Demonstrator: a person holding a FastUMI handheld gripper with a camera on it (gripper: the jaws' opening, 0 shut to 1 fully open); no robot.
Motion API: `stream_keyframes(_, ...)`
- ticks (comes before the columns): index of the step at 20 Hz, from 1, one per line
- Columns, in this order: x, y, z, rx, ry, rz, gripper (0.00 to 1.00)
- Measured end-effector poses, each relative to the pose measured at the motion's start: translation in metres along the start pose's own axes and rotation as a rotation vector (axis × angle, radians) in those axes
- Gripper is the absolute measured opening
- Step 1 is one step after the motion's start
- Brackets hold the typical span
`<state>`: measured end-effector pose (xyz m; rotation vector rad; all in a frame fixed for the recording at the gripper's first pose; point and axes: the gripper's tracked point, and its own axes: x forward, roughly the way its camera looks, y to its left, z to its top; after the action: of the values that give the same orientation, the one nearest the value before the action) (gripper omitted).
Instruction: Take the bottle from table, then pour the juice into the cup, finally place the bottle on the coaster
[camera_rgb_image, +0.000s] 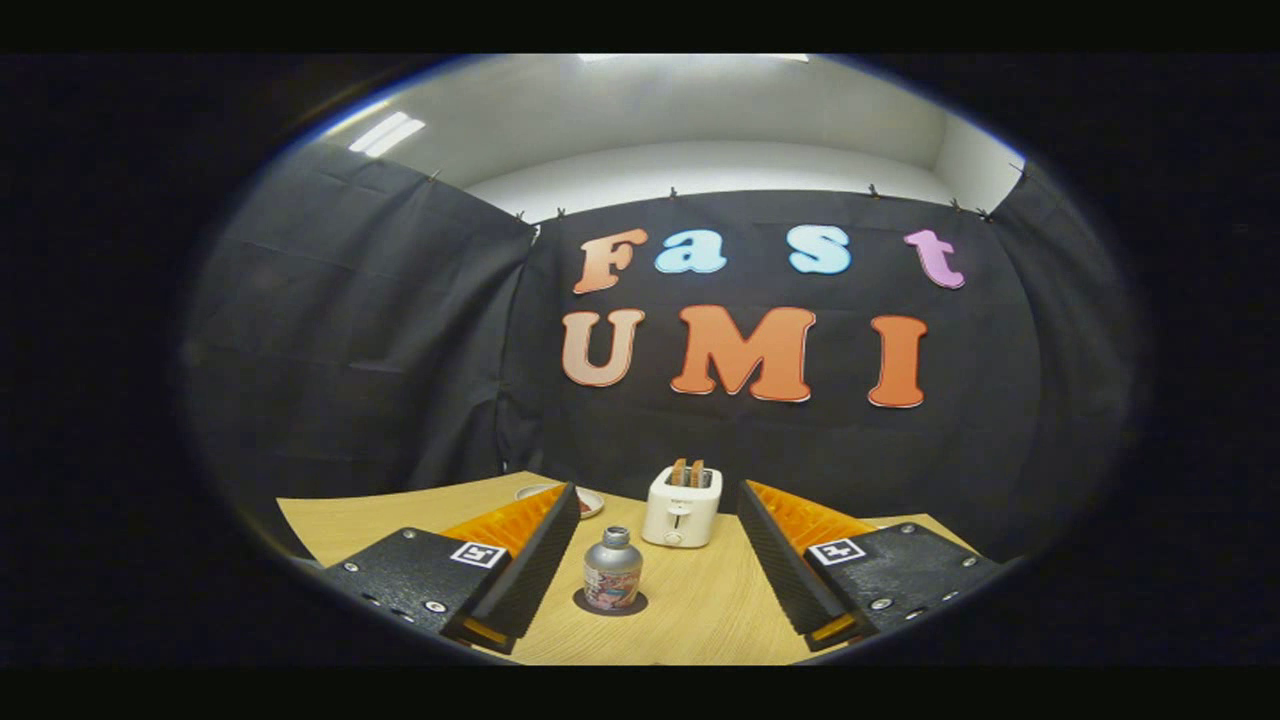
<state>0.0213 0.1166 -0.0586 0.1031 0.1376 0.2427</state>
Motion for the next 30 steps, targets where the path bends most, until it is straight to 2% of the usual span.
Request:
stream_keyframes(9,-0.034,-0.060,0.016,0.025,-0.030,-0.112,0.94)
stream_keyframes(19,-0.061,-0.091,0.029,0.019,-0.056,-0.156,0.94)
stream_keyframes(30,-0.063,-0.081,0.037,0.040,-0.085,-0.122,0.94)
